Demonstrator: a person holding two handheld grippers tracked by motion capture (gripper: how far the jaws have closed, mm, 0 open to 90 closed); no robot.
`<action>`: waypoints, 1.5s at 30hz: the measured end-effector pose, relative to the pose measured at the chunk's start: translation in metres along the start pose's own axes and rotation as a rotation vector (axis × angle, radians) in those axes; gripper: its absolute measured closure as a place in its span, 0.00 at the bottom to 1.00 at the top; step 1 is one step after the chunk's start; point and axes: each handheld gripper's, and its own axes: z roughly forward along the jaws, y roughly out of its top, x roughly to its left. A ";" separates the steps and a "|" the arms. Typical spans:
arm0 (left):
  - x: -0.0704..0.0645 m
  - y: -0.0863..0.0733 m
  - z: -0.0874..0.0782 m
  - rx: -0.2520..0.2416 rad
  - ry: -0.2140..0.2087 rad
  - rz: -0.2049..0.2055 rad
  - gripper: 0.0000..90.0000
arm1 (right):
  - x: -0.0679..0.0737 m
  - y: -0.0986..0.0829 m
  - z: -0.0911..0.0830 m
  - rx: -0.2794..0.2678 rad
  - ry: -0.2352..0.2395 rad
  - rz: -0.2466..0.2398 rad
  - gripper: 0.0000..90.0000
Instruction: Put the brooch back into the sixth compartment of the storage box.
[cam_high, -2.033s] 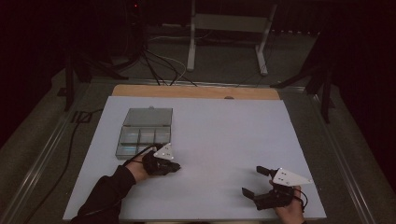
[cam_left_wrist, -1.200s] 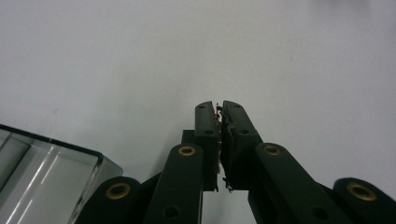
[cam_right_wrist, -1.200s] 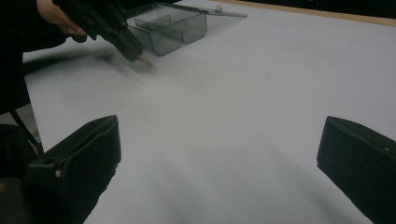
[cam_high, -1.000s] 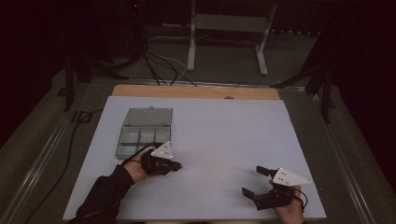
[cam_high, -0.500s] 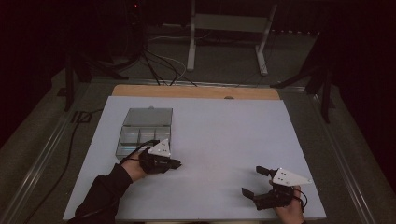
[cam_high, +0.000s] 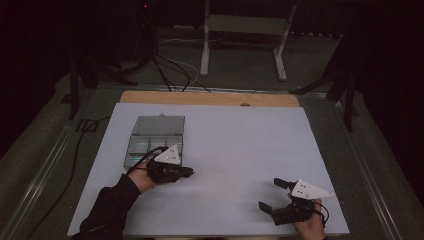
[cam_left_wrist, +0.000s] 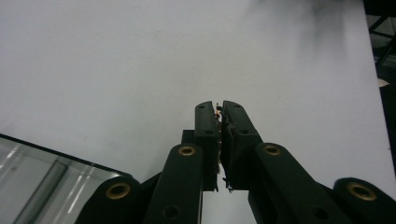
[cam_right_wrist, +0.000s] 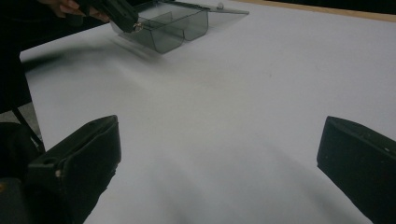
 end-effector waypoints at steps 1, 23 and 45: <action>0.001 0.000 -0.001 -0.008 -0.001 -0.003 0.97 | 0.000 0.000 0.000 -0.001 0.000 0.000 0.00; 0.026 -0.012 -0.027 -0.072 0.131 -0.116 0.97 | 0.000 0.000 0.001 0.007 0.002 0.002 0.00; 0.045 -0.031 -0.022 -0.028 0.233 -0.230 0.97 | 0.000 0.000 0.000 0.005 0.004 0.001 0.00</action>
